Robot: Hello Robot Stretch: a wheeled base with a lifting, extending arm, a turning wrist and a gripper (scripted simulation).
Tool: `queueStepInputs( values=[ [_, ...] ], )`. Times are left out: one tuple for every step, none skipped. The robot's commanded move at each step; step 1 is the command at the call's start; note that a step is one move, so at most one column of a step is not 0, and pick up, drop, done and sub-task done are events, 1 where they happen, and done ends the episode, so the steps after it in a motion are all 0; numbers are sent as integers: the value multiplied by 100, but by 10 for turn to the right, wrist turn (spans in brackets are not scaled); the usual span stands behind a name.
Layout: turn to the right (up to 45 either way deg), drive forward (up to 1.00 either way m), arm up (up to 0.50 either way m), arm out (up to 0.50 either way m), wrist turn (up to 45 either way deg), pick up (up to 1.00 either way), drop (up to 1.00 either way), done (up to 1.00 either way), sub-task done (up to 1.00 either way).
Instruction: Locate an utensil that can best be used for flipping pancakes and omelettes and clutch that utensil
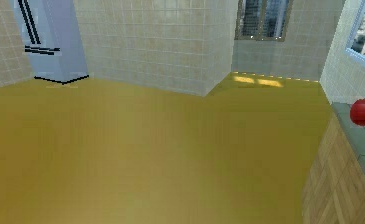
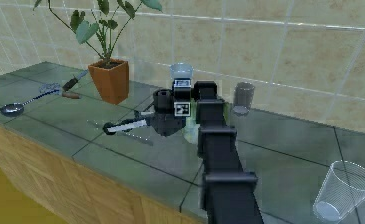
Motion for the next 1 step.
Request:
queueStepInputs(
  values=[
    [0,0,0,0,0,0,0,100,0]
  ],
)
